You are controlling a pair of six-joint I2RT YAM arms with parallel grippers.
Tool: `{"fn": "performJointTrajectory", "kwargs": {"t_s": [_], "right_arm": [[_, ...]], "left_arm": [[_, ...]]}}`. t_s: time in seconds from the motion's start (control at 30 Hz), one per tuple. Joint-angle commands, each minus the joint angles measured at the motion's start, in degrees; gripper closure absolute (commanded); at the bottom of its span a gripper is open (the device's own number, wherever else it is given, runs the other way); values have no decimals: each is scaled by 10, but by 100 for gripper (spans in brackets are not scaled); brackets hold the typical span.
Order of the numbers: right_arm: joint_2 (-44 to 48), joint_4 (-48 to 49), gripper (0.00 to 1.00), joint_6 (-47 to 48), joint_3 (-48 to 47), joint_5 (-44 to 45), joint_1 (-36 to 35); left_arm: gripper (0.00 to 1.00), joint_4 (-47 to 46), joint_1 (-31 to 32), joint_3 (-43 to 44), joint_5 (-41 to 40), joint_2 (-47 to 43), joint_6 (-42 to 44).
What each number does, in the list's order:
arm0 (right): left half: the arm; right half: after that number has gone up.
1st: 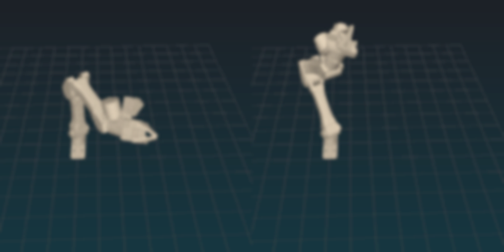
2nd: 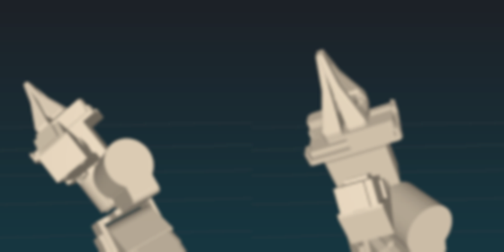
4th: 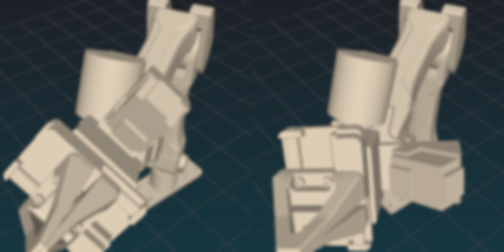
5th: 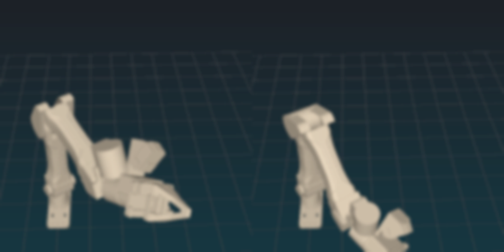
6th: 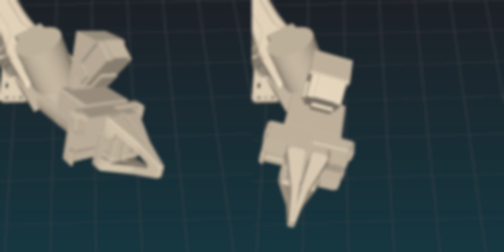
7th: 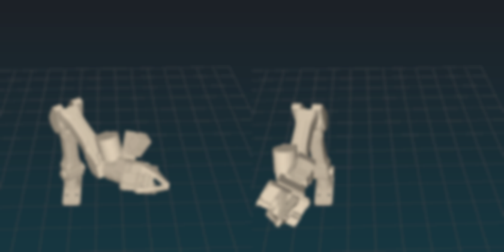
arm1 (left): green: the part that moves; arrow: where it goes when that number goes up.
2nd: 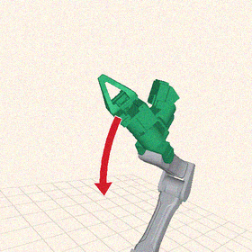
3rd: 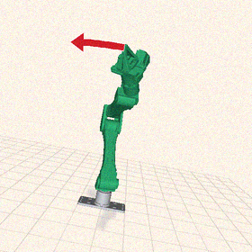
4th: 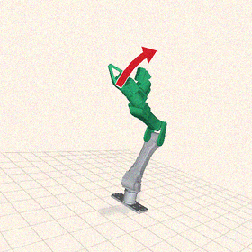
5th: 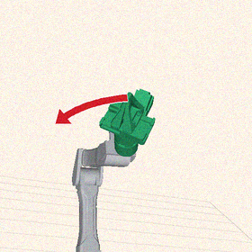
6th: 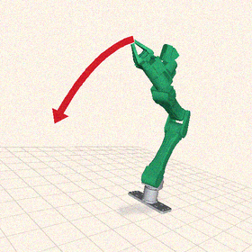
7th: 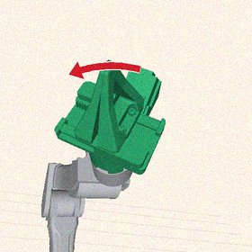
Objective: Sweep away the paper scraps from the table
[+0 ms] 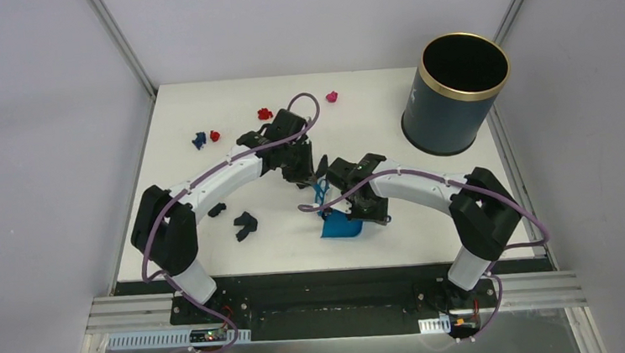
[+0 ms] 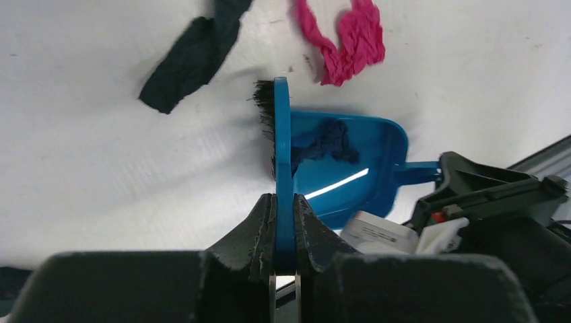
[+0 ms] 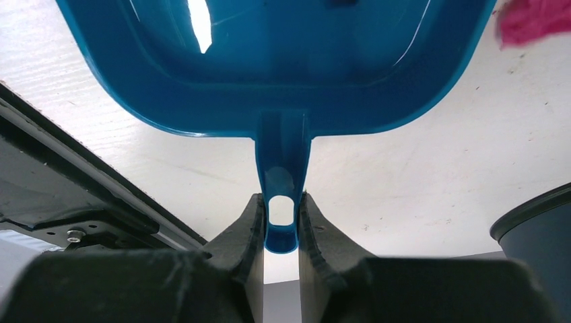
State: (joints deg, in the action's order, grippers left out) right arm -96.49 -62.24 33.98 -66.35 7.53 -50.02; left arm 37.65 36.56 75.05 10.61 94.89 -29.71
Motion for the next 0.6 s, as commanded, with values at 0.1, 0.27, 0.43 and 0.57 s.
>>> {"fn": "performJointTrajectory", "kwargs": {"t_s": [0.1, 0.27, 0.43, 0.57], "right_arm": [[-18, 16, 100, -19, -25, 34, -1], [24, 10, 100, -17, -1, 28, 0], [106, -10, 100, -15, 26, 3, 11], [163, -35, 100, -15, 48, 0, 30]], "left_arm": [[100, -44, 20, -6, 68, -24, -49], [100, 11, 20, 16, 53, -82, -40], [100, 87, 19, 66, -28, -128, 14], [100, 133, 11, 131, -101, -104, 70]]}}
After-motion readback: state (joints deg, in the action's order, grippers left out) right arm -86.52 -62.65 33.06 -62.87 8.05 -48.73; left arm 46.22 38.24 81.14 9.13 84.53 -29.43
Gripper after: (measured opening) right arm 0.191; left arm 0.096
